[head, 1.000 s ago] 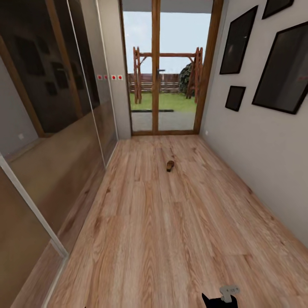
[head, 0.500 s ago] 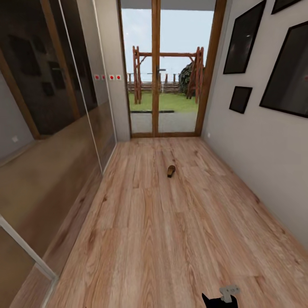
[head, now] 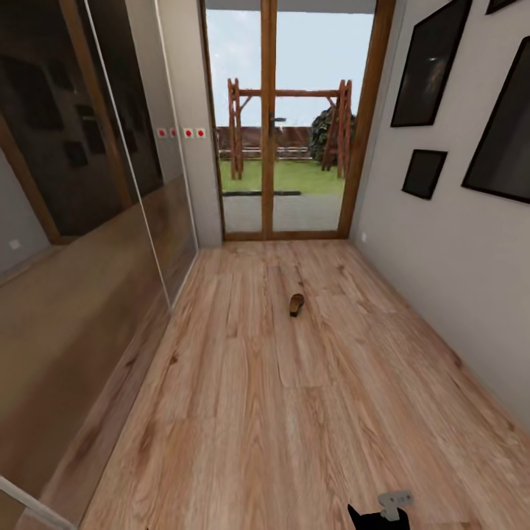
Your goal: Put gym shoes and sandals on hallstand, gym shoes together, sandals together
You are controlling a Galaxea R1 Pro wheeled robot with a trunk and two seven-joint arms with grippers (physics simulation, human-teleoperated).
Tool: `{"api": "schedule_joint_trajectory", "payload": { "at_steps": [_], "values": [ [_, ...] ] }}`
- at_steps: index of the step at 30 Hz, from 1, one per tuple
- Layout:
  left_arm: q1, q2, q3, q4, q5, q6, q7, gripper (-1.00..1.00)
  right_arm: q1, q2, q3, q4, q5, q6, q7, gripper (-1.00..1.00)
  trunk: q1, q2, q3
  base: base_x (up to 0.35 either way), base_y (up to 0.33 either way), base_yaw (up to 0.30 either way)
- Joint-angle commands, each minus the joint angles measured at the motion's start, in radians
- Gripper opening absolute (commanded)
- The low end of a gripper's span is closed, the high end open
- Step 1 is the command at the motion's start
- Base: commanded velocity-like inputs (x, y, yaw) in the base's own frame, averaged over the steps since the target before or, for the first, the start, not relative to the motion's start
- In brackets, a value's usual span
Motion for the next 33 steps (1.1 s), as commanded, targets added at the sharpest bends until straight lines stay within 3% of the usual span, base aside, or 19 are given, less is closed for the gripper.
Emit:
{"api": "schedule_joint_trajectory", "payload": {
  "at_steps": [1, 33],
  "values": [
    [-0.001, -0.001, 0.008, 0.001, -0.004, -0.002, -0.008, 1.0, -0.001, 0.0, -0.009, 0.001, 0.008, -0.003, 0.004, 1.0, 0.0, 0.0, -0.001, 0.337, 0.0, 0.0],
    [-0.001, -0.001, 0.008, 0.001, -0.005, -0.002, -0.008, 1.0, 0.0, -0.001, -0.009, 0.001, 0.008, -0.004, 0.003, 1.0, 0.0, 0.0, -0.001, 0.337, 0.0, 0.0]
  ]
}}
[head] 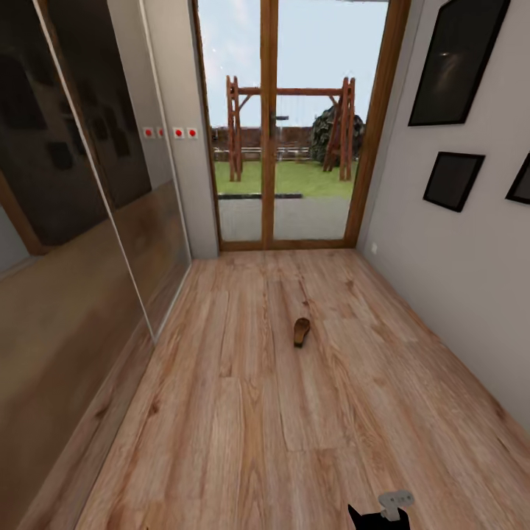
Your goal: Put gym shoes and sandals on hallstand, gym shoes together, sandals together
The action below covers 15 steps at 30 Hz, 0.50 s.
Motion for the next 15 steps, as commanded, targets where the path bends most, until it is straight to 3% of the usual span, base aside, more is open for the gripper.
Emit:
{"api": "schedule_joint_trajectory", "payload": {
  "at_steps": [1, 15],
  "values": [
    [-0.001, -0.001, 0.008, 0.001, -0.004, -0.002, -0.008, 1.0, 0.0, 0.0, -0.009, 0.001, 0.008, -0.003, 0.004, 1.0, 0.0, 0.0, -0.001, 0.337, 0.0, 0.0],
    [-0.001, 0.0, 0.008, 0.001, -0.003, -0.002, -0.008, 1.0, -0.001, 0.0, -0.009, 0.001, 0.008, -0.003, 0.004, 1.0, 0.0, 0.0, -0.001, 0.337, 0.0, 0.0]
  ]
}}
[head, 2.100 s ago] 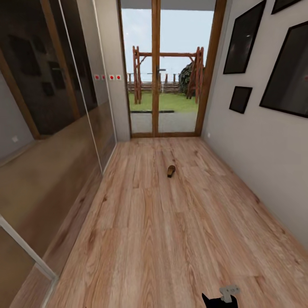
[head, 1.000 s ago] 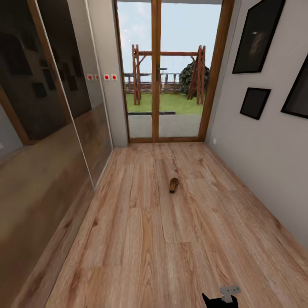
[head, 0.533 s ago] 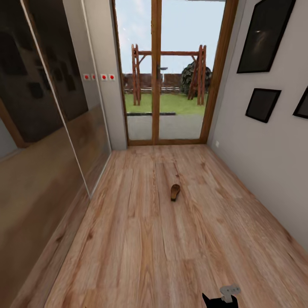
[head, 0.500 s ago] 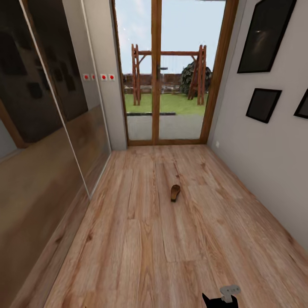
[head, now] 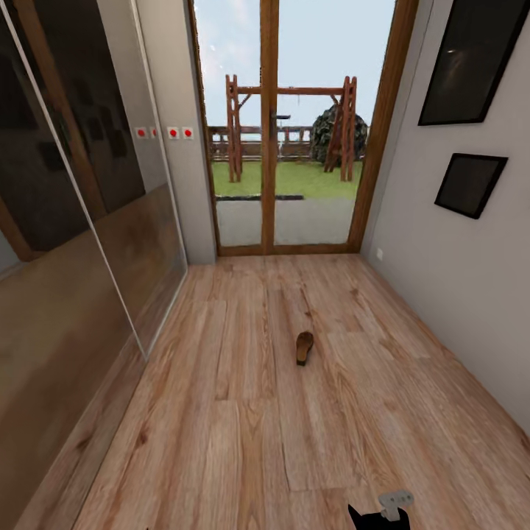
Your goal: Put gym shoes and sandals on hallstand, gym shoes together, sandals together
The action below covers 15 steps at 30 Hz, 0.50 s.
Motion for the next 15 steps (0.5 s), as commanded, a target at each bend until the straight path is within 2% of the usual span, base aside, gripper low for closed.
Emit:
{"api": "schedule_joint_trajectory", "payload": {
  "at_steps": [1, 15],
  "values": [
    [-0.001, 0.0, 0.008, 0.001, -0.004, -0.002, -0.008, 1.0, -0.001, 0.0, -0.009, 0.001, 0.008, -0.003, 0.004, 1.0, 0.0, 0.0, -0.001, 0.337, 0.0, 0.0],
    [-0.001, -0.001, 0.008, 0.001, -0.003, -0.002, -0.008, 1.0, -0.001, 0.0, -0.009, 0.001, 0.008, -0.003, 0.004, 1.0, 0.0, 0.0, -0.001, 0.337, 0.0, 0.0]
  ]
}}
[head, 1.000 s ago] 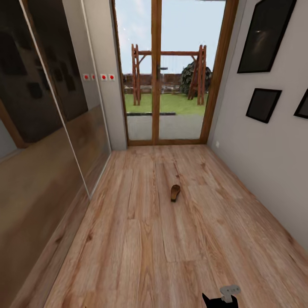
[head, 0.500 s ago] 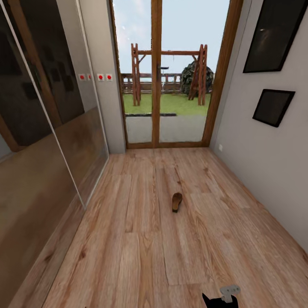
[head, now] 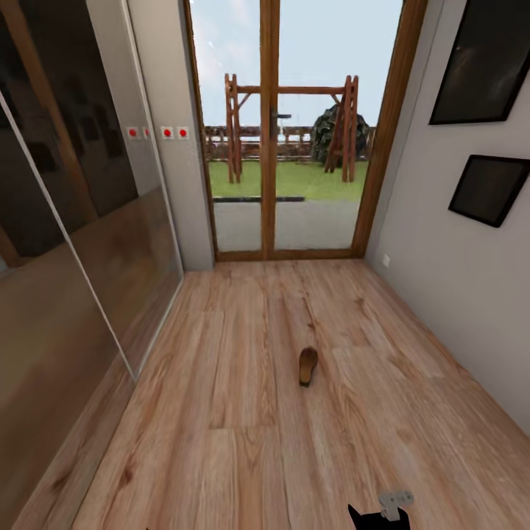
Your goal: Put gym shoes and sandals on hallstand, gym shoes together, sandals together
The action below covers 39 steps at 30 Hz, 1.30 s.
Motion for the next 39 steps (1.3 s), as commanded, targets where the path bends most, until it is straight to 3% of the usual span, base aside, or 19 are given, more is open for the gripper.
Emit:
{"api": "schedule_joint_trajectory", "payload": {
  "at_steps": [1, 24, 39],
  "values": [
    [-0.001, -0.001, 0.008, 0.001, -0.004, -0.002, -0.008, 1.0, -0.001, 0.0, -0.009, 0.001, 0.008, -0.003, 0.004, 1.0, 0.0, 0.0, -0.001, 0.338, 0.0, 0.0],
    [-0.001, 0.0, 0.008, 0.0, -0.003, -0.002, -0.008, 1.0, 0.0, 0.002, -0.009, -0.001, 0.008, -0.003, 0.008, 1.0, 0.0, 0.0, -0.001, 0.337, 0.004, 0.0],
    [-0.001, -0.001, 0.008, 0.001, -0.003, -0.002, -0.008, 1.0, 0.0, 0.001, -0.009, -0.001, 0.008, -0.003, 0.006, 1.0, 0.0, 0.0, -0.001, 0.315, 0.135, 0.0]
  ]
}}
